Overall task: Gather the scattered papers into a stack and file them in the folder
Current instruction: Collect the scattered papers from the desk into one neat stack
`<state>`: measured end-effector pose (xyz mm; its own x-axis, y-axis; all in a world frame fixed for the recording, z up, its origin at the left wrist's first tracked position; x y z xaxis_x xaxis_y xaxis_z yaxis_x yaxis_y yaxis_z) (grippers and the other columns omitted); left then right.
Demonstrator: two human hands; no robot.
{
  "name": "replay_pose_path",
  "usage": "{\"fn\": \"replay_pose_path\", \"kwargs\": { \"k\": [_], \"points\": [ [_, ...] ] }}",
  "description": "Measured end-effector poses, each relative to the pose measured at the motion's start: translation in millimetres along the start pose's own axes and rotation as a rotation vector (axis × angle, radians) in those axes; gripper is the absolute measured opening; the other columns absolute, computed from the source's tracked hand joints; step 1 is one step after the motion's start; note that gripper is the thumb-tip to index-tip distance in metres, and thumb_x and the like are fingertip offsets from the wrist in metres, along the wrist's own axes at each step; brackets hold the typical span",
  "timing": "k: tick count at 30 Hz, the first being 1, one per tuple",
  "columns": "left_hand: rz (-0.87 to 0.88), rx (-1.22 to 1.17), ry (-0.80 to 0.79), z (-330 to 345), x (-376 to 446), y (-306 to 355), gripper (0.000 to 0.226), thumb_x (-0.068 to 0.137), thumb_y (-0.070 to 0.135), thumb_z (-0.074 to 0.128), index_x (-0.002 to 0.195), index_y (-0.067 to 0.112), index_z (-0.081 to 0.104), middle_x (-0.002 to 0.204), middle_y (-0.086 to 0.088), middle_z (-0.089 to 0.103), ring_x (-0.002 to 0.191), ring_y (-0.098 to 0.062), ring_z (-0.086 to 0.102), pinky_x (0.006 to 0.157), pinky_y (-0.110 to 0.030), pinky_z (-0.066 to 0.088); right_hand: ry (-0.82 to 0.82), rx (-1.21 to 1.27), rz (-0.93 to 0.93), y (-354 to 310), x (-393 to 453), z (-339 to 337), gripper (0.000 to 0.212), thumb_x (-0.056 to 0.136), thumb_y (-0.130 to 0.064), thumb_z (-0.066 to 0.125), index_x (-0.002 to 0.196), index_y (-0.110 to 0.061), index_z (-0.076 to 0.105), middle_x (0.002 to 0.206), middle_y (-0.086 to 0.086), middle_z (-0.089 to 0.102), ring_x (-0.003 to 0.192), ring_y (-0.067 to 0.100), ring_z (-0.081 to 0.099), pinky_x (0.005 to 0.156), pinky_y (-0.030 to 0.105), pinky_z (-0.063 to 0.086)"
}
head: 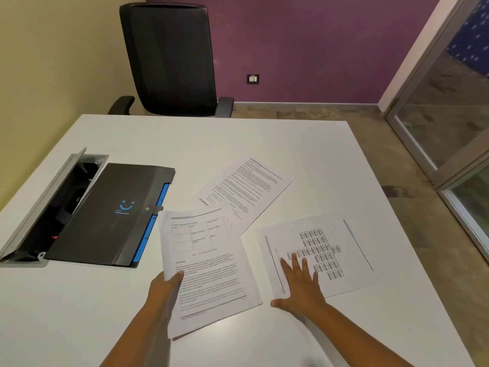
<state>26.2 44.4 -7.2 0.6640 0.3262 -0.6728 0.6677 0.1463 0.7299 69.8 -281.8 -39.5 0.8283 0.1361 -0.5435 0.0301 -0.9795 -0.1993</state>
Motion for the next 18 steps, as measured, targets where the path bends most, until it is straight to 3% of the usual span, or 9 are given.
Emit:
{"fn": "replay_pose_path", "kwargs": {
  "k": [3,5,8,9,11,13,15,18],
  "points": [
    [0.057,0.120,0.115,-1,2,2,0.023,0.087,0.028,0.060,0.095,0.007,0.055,0.084,-0.015,0.066,0.069,-0.026,0.063,0.052,-0.026,0.047,0.022,0.018,0.004,-5,-3,-6,0.097,0.080,-0.061,0.054,0.148,-0.029,-0.006,0.157,0.003,-0.018,0.145,0.030,-0.016,0.117,0.050,-0.001],
    [0.111,0.191,0.261,-4,2,5,0.027,0.089,0.026,0.057,0.095,0.000,0.055,0.086,-0.021,0.066,0.061,-0.022,0.060,0.051,-0.023,0.044,0.052,0.018,0.014,-8,-7,-14,0.073,0.094,-0.041,0.044,0.149,-0.027,-0.002,0.159,0.001,-0.010,0.147,0.026,-0.008,0.119,0.045,0.004],
    [0.129,0.227,0.469,-8,0,14,0.029,0.090,0.021,0.056,0.108,-0.002,0.052,0.102,-0.018,0.061,0.077,-0.027,0.059,0.071,-0.038,0.053,0.199,0.169,0.056,-9,-16,-36,0.056,0.099,-0.013,0.032,0.149,-0.023,0.009,0.159,-0.003,0.008,0.146,0.015,0.012,0.120,0.035,0.013],
    [0.135,0.265,0.524,-9,-1,18,0.030,0.090,0.021,0.056,0.110,-0.001,0.053,0.107,-0.018,0.060,0.084,-0.031,0.059,0.079,-0.044,0.051,0.284,0.305,0.069,-8,-19,-43,0.053,0.098,-0.009,0.035,0.148,-0.023,0.021,0.157,-0.003,0.018,0.144,0.013,0.021,0.119,0.033,0.017],
    [0.197,0.302,0.544,-10,1,23,0.024,0.091,0.022,0.055,0.104,0.002,0.056,0.109,-0.021,0.061,0.086,-0.031,0.057,0.082,-0.046,0.050,0.439,0.572,0.017,-11,-24,-59,0.049,0.095,-0.002,0.043,0.138,-0.024,0.042,0.149,-0.004,0.037,0.138,0.010,0.033,0.118,0.031,0.022],
    [0.214,0.244,0.388,-5,9,24,0.020,0.094,0.024,0.048,0.100,0.006,0.054,0.106,-0.021,0.062,0.081,-0.027,0.057,0.075,-0.039,0.050,0.465,0.602,-0.176,-27,-27,-70,0.054,0.090,0.006,0.047,0.134,-0.026,0.048,0.145,-0.008,0.041,0.138,0.008,0.031,0.119,0.032,0.017],
    [0.083,0.062,0.124,7,12,26,0.033,0.097,0.034,0.039,0.106,0.006,0.054,0.099,-0.018,0.063,0.074,-0.028,0.060,0.063,-0.035,0.052,0.410,0.488,-0.375,-46,-28,-70,0.062,0.086,0.008,0.048,0.133,-0.032,0.047,0.144,-0.017,0.035,0.140,0.003,0.023,0.121,0.035,0.008],
    [-0.110,-0.262,-0.221,24,7,28,0.054,0.092,0.055,0.031,0.106,0.008,0.055,0.095,-0.018,0.070,0.073,-0.036,0.069,0.052,-0.040,0.058,0.331,0.276,-0.567,-71,-26,-66,0.060,0.085,-0.003,0.052,0.132,-0.039,0.047,0.144,-0.024,0.021,0.141,0.002,0.008,0.118,0.038,-0.009]
  ]
}}
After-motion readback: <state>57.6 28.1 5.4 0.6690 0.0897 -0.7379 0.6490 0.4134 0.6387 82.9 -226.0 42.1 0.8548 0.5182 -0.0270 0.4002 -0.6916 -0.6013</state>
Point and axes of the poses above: each hand's wrist, its own x-axis towards the middle knuckle, its own z-axis out of the palm, y = z × x, the point moved 4 cm from there along x, towards the middle knuckle
